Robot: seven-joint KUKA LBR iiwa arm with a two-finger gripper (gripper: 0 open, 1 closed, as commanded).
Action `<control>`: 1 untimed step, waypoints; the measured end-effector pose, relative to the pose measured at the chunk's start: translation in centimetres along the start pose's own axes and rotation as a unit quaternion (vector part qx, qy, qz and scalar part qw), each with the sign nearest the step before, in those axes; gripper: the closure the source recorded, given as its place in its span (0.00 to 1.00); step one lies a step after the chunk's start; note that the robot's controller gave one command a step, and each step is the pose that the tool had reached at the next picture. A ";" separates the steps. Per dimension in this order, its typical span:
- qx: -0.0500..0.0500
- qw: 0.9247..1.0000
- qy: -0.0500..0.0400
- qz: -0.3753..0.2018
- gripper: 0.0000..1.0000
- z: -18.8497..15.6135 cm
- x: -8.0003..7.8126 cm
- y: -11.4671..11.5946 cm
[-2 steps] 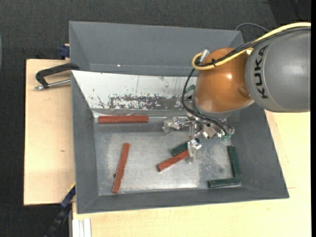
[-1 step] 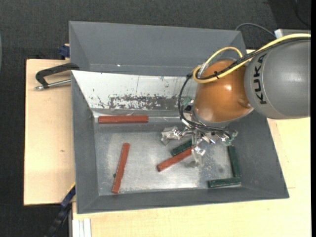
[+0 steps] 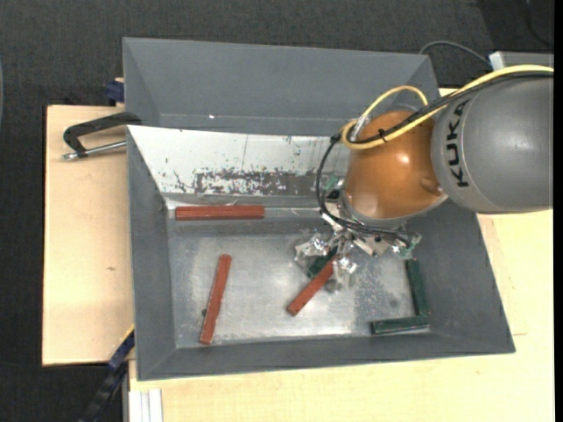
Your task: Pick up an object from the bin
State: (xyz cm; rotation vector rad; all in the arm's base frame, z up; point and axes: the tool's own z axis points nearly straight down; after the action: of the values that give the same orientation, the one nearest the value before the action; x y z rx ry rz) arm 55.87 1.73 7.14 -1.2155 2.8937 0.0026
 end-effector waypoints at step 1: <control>0.000 1.000 0.000 0.000 1.00 0.0 0.0 0.0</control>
Offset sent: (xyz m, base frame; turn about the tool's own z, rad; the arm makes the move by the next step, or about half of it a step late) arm 0.0002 0.0001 0.0558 0.0000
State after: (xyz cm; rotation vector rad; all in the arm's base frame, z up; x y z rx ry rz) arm 55.87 1.73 7.14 -1.2155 2.8936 0.0027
